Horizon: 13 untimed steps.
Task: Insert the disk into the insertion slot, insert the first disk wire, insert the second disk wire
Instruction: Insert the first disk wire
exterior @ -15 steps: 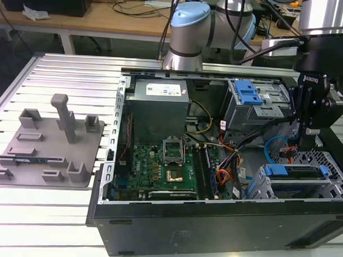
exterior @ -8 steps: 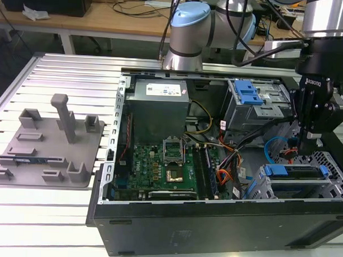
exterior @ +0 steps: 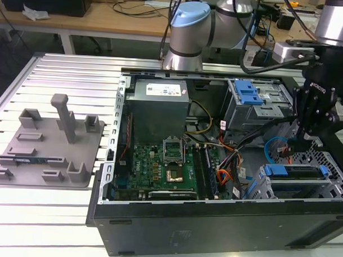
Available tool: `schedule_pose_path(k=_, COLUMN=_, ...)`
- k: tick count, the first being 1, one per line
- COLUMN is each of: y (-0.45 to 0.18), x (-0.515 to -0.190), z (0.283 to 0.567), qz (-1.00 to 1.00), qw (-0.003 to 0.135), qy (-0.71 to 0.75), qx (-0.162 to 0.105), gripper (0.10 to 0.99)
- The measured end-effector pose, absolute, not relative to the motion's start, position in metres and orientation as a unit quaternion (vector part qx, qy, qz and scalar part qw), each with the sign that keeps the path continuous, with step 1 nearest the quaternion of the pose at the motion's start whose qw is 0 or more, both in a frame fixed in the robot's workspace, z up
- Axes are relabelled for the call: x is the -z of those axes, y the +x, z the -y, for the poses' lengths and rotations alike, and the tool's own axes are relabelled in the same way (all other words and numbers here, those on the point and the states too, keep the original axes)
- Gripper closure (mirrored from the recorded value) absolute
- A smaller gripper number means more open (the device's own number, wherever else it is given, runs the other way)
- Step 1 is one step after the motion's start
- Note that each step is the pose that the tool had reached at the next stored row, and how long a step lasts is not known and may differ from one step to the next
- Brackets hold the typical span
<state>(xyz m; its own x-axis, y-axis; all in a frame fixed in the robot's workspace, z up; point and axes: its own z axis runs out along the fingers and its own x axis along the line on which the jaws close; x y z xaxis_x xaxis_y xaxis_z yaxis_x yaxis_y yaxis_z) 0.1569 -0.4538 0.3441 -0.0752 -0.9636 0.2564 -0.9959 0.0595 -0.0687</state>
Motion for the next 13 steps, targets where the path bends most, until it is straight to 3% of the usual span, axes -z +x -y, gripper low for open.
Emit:
schedule_pose_path(k=2, y=0.160, x=-0.344, z=0.456, qz=0.727, qw=0.052, qy=0.679, qx=-0.085, gripper=0.922)
schedule_pose_path(k=8, y=0.171, x=-0.346, z=0.463, qz=0.726, qw=0.075, qy=0.682, qx=-0.057, gripper=0.922)
schedule_pose_path(k=13, y=0.175, x=-0.351, z=0.474, qz=0.726, qw=0.064, qy=0.683, qx=-0.042, gripper=0.922)
